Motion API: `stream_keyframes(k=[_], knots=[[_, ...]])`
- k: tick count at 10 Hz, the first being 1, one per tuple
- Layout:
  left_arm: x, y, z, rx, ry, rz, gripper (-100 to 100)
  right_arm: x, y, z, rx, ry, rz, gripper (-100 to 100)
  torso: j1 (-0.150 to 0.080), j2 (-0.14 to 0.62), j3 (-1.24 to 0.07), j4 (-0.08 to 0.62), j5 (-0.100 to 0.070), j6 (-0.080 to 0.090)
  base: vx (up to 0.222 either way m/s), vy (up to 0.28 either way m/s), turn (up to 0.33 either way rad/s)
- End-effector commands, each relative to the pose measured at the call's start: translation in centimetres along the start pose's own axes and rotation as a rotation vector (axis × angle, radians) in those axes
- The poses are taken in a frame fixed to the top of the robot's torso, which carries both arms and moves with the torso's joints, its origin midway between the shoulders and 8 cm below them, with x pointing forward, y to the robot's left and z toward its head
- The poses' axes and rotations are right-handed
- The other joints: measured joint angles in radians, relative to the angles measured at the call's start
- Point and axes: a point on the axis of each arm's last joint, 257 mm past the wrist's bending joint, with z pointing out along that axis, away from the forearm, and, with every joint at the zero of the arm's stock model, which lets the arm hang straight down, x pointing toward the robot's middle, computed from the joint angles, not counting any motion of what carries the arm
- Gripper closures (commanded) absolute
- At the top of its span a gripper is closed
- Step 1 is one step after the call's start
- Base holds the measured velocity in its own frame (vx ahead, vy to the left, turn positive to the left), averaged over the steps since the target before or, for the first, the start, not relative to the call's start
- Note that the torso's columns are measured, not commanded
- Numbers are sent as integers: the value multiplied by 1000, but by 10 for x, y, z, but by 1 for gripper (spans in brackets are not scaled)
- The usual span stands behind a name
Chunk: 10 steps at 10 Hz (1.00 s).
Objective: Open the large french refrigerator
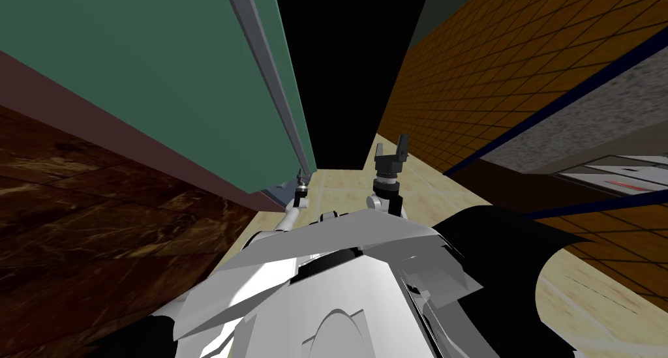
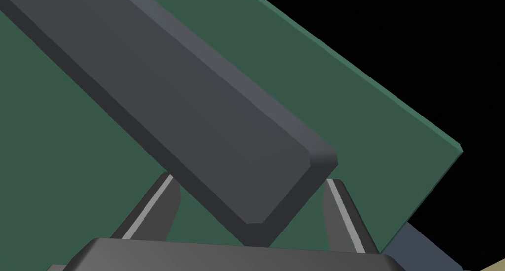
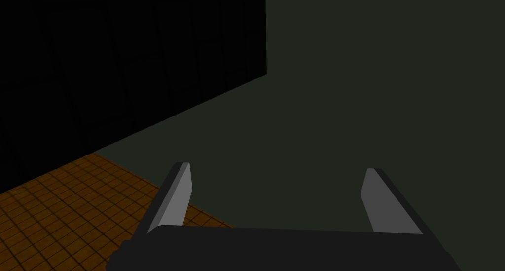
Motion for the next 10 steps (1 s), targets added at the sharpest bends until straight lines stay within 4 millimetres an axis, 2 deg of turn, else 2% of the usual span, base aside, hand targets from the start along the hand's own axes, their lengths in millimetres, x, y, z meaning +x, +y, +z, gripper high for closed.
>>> stream_keyframes(k=[1,2,5,6,8,9,10], knots=[[-8,-12,-2,1,35,-17,100,0,0,0,0,0,0,0,1,0,1,0,1,0,-84,-8,-63],[-8,-14,11,-11,31,-16,-100,0,0,0,0,0,0,0,2,2,1,0,1,0,-68,-32,70],[-9,-25,30,-21,46,-23,-100,0,0,0,0,0,0,0,0,-1,0,2,0,1,-45,-63,78],[-9,-25,30,-21,46,-23,-100,0,0,0,0,0,0,0,0,1,1,4,0,2,-15,-41,16],[-9,-38,50,-29,59,-30,-100,0,0,0,0,0,0,0,0,8,5,8,0,1,-35,-53,74],[-9,-38,50,-29,59,-30,-100,0,0,0,0,0,0,0,0,11,7,9,-1,0,-28,-38,22],[-9,-47,63,-34,67,-34,-100,0,0,0,0,0,0,0,1,13,9,10,-1,1,-43,-47,46]])
